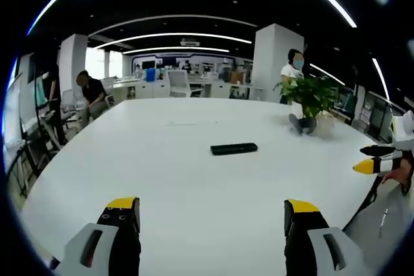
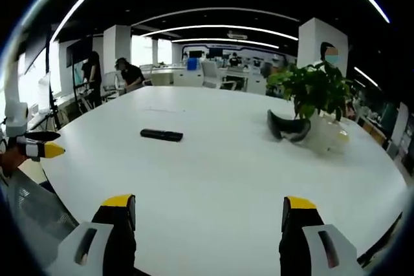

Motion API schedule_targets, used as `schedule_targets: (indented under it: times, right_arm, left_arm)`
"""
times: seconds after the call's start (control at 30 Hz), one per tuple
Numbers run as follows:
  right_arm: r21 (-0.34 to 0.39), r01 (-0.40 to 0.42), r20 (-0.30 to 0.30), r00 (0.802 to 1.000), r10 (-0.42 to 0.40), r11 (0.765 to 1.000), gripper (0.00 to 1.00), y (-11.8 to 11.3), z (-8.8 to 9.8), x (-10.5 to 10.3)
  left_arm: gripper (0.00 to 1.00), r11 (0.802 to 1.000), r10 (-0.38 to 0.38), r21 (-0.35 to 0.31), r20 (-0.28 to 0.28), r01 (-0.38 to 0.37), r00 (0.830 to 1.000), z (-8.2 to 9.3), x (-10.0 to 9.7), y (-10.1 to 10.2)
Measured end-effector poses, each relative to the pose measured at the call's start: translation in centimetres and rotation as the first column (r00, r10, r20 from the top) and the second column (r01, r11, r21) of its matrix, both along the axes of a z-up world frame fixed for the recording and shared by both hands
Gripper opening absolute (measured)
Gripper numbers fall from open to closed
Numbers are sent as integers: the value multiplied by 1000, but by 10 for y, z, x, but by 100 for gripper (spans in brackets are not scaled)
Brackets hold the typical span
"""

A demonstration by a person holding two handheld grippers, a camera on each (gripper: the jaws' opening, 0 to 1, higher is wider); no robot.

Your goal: Press the specified remote control buttons in sequence, fully releasing each button before pressing the next.

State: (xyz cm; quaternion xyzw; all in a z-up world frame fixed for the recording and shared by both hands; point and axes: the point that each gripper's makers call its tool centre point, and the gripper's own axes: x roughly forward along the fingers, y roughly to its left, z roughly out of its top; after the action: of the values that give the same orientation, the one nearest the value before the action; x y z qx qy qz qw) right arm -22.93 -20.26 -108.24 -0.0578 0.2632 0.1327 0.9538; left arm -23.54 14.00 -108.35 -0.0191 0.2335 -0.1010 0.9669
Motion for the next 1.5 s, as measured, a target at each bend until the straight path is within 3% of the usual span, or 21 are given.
schedule_targets:
  times: [0.63, 1.07, 1.5]
  right_arm:
    - [-21, -38, -12, 999, 37, 999, 92, 7, -3, -2]
    - [-2, -23, -14, 1000, 23, 1000, 91, 3, -2, -2]
    - [11, -24, -6, 1000, 24, 1000, 91, 4, 0, -3]
  left_arm:
    - [96, 1000, 11, 6, -6, -11, 1000, -2, -1, 3]
    - [95, 998, -50, 49, -2, 50, 999, 2, 1, -10]
    - [95, 994, -82, 73, 39, 79, 996, 18, 26, -10]
